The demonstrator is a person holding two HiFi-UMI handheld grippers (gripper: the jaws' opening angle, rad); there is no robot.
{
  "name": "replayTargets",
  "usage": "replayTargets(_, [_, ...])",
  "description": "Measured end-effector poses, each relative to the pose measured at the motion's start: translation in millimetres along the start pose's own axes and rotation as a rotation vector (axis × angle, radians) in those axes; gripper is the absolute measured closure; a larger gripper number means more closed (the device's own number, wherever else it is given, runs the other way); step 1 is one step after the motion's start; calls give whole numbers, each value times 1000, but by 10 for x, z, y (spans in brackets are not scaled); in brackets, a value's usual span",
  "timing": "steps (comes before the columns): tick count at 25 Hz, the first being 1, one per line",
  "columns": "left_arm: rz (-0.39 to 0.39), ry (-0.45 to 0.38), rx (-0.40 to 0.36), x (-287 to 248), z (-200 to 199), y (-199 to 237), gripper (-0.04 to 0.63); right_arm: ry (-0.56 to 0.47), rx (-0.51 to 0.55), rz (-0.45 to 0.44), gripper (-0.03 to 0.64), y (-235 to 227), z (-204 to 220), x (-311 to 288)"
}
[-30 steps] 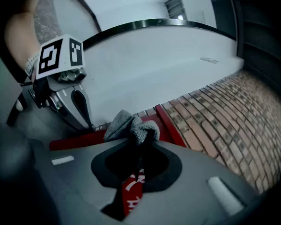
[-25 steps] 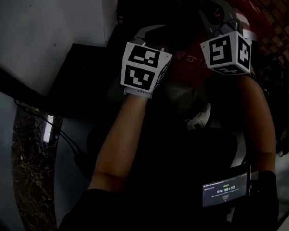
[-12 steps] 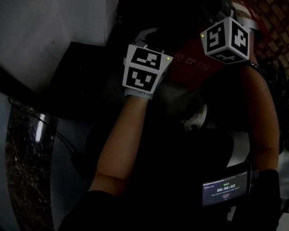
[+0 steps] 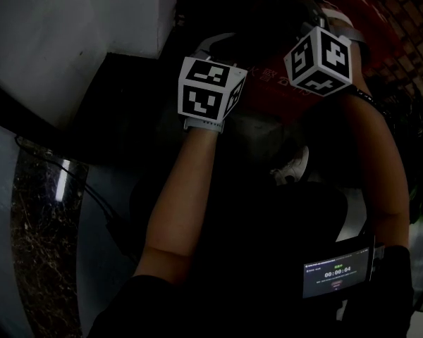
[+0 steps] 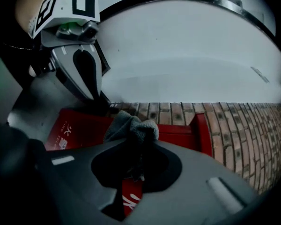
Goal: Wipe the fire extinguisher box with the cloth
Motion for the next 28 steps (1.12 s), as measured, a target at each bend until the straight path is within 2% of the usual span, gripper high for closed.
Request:
replayTargets(6, [-46, 74, 19, -9, 236, 196, 592, -11, 0, -104, 583, 425, -154, -188])
replayTargets(17, [-60, 163, 32, -134, 702, 315, 592, -33, -34, -280, 583, 1080, -313, -466])
replayTargets(22, [-87, 207, -12, -223, 964, 382, 592, -42, -65, -334, 583, 1387, -356, -580])
replayTargets(28, [-88, 273, -7, -305, 1272, 482, 592, -61, -115, -373, 583, 1725, -434, -718])
Point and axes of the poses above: the fingertips, and each gripper's own axes: x backward along the fingers, y to its left, z out of its underside, the point moved 9 cm from there along x, backward along the fingers, and after that the axes turned 7 degrees about x, right-handed, at the moved point
